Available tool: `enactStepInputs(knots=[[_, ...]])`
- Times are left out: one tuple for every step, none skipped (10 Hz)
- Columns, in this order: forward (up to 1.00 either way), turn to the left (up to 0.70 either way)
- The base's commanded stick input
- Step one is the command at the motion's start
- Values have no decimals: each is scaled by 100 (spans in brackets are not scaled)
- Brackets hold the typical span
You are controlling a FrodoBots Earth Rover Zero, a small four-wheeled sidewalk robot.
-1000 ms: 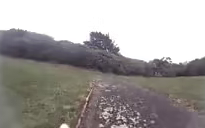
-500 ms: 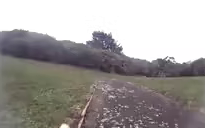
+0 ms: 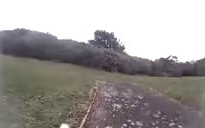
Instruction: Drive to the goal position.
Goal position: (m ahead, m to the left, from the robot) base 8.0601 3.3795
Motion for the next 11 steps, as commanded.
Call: enactStepInputs(knots=[[100, -40], [100, -40], [100, -40], [100, -40], [100, -20], [100, -4], [100, 0], [100, 0], [100, 0], [100, 0], [100, 0]])
